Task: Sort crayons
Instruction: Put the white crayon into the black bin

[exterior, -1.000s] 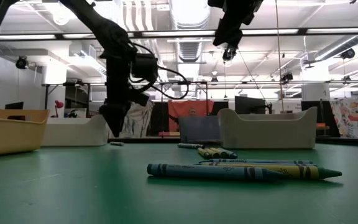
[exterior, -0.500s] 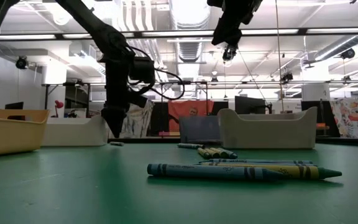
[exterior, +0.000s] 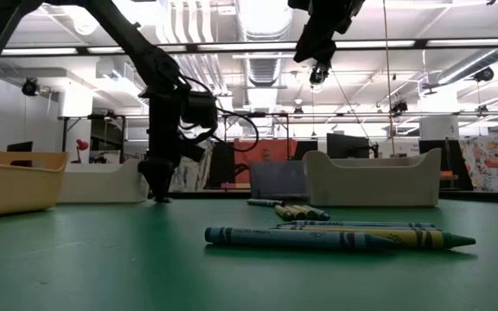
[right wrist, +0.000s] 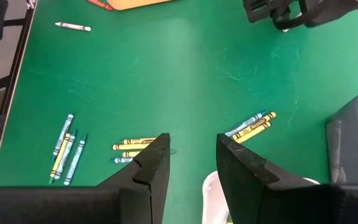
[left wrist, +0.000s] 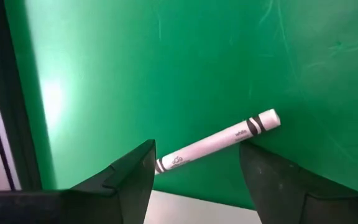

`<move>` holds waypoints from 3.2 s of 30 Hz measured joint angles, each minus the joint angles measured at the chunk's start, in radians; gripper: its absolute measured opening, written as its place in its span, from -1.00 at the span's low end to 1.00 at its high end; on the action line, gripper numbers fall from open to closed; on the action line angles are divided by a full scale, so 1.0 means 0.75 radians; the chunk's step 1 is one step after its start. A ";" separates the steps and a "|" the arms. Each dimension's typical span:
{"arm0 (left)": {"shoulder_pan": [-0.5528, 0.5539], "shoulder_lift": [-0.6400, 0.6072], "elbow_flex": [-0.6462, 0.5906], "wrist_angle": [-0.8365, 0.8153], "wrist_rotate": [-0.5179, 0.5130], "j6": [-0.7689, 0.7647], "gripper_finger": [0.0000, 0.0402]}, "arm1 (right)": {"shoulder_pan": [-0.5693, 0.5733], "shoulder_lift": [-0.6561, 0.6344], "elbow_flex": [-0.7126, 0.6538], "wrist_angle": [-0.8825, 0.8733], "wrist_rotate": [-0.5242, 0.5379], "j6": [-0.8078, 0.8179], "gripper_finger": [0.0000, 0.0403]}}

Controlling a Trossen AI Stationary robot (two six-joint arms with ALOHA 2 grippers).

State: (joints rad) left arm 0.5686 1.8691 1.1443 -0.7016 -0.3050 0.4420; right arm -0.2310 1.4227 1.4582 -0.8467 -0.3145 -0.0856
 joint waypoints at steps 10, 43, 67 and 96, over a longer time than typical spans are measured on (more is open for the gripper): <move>0.000 0.025 0.000 0.026 -0.002 0.067 0.04 | -0.001 0.001 0.000 0.029 0.001 -0.003 -0.41; -0.021 -0.395 -0.003 0.284 0.569 -0.221 -1.00 | -0.001 0.001 -0.180 0.229 0.001 -0.088 -0.41; -0.645 -0.832 -0.723 1.741 0.355 -0.644 -1.00 | 0.040 -0.001 -0.688 1.677 -0.001 0.117 -0.41; -0.658 -0.616 -0.559 1.770 0.346 -0.610 -1.00 | 0.096 0.034 -0.602 1.670 0.203 0.089 -0.49</move>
State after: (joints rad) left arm 0.0753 1.4069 0.7251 0.6259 -0.0453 -0.0151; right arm -0.1589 1.4483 1.0069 0.4055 -0.1626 -0.0193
